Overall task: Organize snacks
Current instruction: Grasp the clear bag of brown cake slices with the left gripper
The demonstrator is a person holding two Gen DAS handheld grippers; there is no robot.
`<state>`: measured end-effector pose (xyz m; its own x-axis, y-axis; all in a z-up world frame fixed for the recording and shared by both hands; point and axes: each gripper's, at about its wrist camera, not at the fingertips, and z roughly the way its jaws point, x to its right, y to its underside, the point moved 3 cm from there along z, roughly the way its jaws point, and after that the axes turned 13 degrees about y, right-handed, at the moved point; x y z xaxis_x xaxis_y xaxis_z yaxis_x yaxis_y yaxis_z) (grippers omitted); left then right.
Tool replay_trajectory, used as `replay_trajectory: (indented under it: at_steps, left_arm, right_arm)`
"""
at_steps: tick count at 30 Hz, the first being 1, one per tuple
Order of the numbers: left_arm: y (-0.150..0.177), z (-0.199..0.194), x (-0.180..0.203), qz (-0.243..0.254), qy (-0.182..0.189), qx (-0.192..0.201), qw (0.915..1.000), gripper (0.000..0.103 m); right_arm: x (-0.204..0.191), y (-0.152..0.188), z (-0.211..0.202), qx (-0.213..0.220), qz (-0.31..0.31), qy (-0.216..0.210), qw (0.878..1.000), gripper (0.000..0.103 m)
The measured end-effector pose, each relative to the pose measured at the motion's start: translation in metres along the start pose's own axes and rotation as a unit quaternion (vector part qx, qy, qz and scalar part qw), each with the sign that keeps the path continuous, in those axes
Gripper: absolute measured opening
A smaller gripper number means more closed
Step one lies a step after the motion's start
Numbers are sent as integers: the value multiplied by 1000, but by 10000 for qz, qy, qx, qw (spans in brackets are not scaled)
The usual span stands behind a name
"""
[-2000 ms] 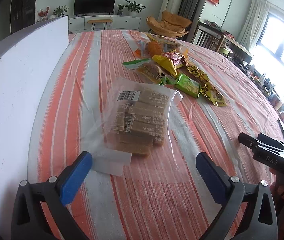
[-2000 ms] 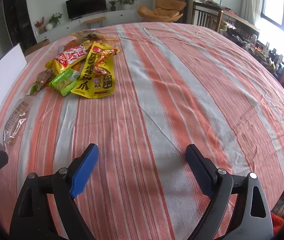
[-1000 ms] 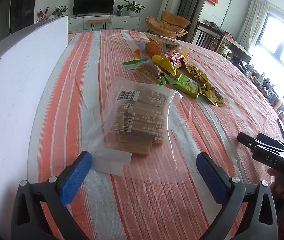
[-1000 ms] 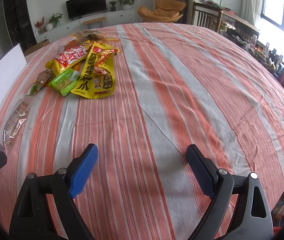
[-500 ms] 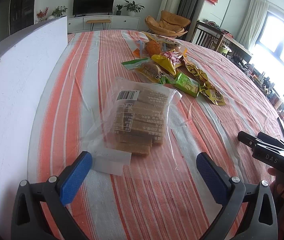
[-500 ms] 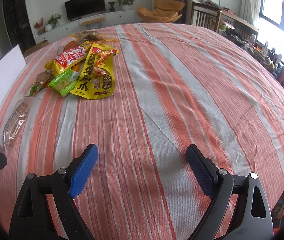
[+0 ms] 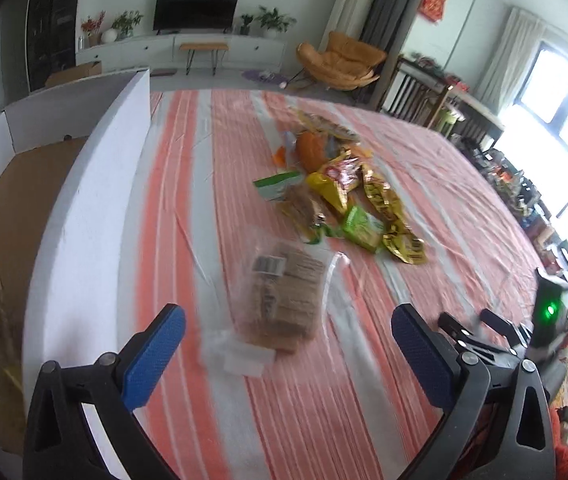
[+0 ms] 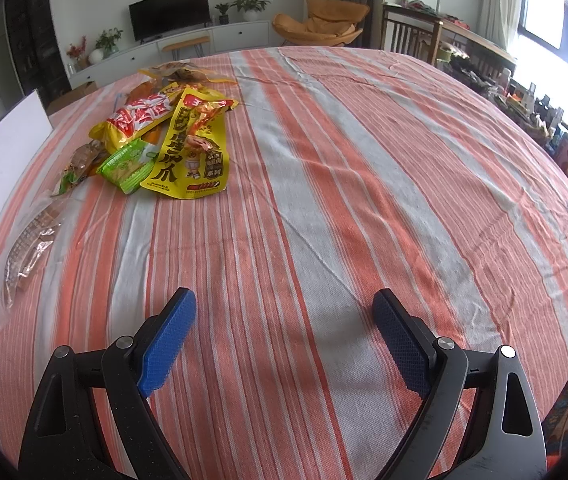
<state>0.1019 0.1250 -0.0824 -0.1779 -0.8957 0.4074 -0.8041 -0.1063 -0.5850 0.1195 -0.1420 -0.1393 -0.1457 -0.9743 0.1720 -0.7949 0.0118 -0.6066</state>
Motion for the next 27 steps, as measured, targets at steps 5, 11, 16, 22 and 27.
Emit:
replay_trajectory:
  at_steps: [5,11,16,22,27]
  left_arm:
    - [-4,56,10,442,-426,-1172,9912,101]
    - [0,106,-2,455,-1153,-1323,9834,101]
    - [5,92,-21,75,-743,-930,9929,88]
    - [33,58,-10,295,-763,-747,9938,59]
    - [52,49,-5,285,-724,-894,9930,71]
  right_arm:
    - [0,1,0,4,-5,-6,10000,92]
    - [0,1,0,5,-5,-9,10000,92]
    - [0,0,0,4,-2,-6,10000,92]
    - [0,1,0,5,-4,-9,10000,92]
    - [0,1,1,4,-4,-7,10000,92]
